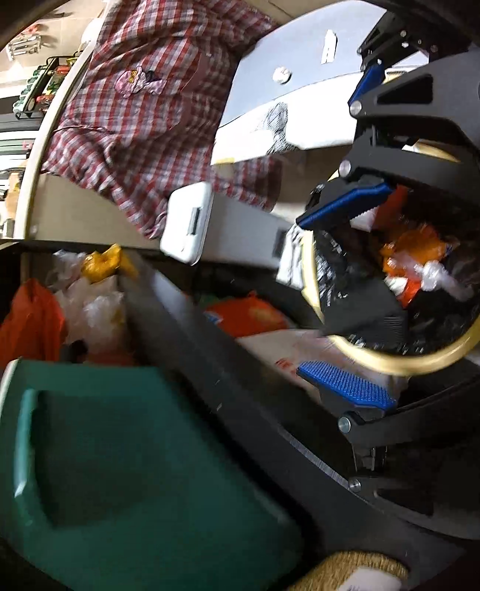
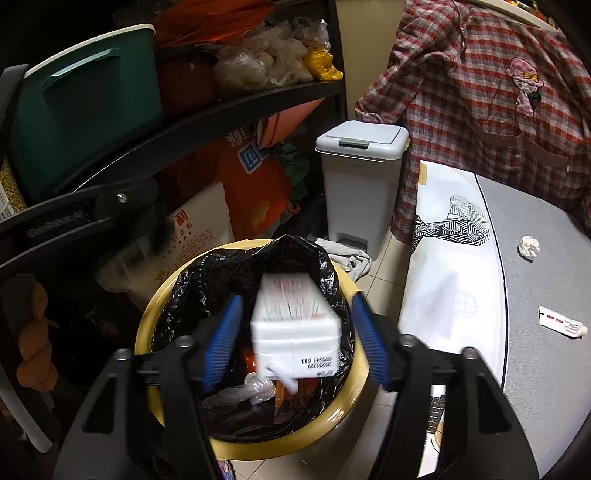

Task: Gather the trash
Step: 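Open both grippers to drop the cloth and carton into the bin, then move the right gripper back to the white ointment tube on the table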

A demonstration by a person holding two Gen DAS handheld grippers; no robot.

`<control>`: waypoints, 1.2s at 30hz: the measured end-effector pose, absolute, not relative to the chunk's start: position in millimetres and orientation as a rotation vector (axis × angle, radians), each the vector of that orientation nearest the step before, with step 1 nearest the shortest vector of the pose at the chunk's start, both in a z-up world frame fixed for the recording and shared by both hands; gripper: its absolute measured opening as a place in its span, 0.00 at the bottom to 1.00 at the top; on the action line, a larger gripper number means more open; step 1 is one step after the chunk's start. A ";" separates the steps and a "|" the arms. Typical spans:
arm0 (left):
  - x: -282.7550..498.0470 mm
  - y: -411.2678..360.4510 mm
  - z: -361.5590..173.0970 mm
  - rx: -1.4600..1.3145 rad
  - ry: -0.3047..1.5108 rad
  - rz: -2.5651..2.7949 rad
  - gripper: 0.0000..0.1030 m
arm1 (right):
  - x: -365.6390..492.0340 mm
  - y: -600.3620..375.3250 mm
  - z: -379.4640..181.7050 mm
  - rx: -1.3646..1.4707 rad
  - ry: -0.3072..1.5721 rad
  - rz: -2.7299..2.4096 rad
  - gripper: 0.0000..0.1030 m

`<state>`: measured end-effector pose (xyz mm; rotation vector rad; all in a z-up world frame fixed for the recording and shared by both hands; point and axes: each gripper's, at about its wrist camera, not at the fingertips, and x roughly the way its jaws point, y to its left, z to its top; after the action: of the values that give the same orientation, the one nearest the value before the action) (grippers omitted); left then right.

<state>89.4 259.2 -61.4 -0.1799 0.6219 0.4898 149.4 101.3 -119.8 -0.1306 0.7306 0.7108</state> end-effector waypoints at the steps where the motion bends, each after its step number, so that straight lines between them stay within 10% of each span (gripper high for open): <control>1: 89.5 257.3 -61.1 -0.158 0.624 0.503 0.78 | 149.6 101.2 -119.3 -0.126 0.730 0.707 0.63; 36: 110.4 125.5 -4.0 -0.153 0.477 0.284 0.93 | 155.1 -91.7 -47.3 0.012 0.600 0.476 0.75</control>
<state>110.4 125.5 -4.0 -0.1527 0.4772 0.2837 155.1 -91.7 -47.3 0.0118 0.6004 0.4763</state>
